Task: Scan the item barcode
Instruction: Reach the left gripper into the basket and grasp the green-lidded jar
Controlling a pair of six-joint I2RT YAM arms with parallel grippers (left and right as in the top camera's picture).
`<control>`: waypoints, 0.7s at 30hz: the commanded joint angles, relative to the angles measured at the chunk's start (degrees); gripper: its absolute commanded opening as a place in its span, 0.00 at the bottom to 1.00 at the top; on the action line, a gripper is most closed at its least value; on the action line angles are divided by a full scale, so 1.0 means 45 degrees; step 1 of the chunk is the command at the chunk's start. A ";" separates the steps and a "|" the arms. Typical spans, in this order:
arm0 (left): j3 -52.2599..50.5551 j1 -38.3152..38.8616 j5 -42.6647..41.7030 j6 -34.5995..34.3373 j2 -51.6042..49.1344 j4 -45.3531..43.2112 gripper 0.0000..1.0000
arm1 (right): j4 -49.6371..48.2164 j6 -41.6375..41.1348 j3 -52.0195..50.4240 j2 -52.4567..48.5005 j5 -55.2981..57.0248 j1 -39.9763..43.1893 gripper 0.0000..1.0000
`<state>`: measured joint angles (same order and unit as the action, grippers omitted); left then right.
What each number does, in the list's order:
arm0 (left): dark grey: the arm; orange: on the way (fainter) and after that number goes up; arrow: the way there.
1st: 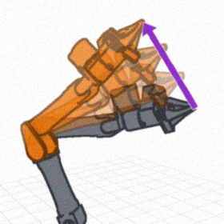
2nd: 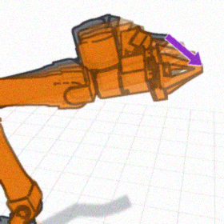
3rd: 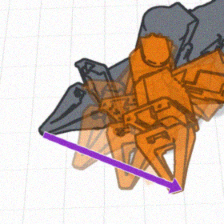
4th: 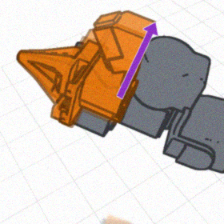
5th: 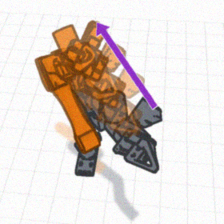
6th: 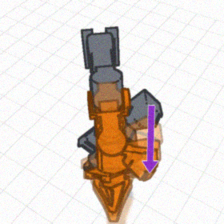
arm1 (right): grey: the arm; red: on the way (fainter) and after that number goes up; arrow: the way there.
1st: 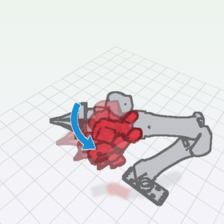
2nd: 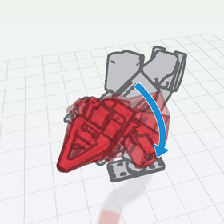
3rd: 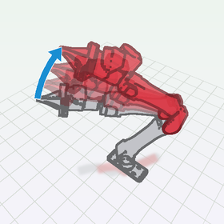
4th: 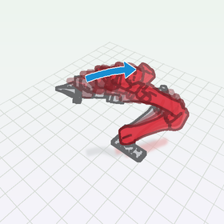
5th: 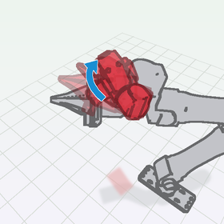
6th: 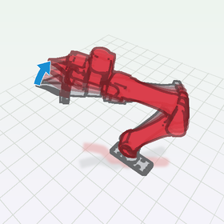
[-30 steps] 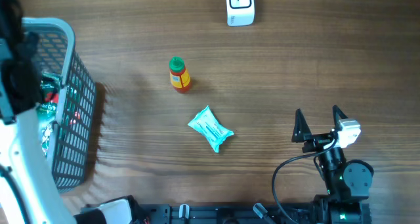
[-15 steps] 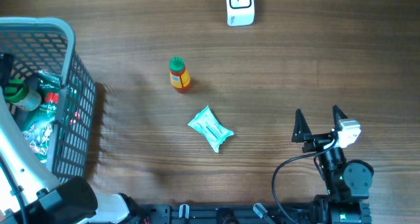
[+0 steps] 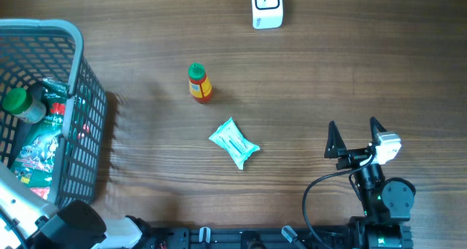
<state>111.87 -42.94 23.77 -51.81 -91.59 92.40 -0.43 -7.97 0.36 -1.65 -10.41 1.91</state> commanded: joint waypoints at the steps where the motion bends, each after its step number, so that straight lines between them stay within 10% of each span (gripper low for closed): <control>1: -0.0049 -0.0058 -0.0321 -0.0199 0.0267 0.0019 1.00 | -0.0058 -0.0238 -0.0005 0.0078 0.0068 -0.0049 1.00; 21: -0.0053 0.1569 -0.0136 0.4571 0.1525 -0.2079 1.00 | -0.0058 -0.0243 0.0000 0.0078 0.0073 -0.0049 1.00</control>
<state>111.81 -38.92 22.81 -37.98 -84.05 84.36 -0.40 -7.97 0.36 -1.65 -10.41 1.91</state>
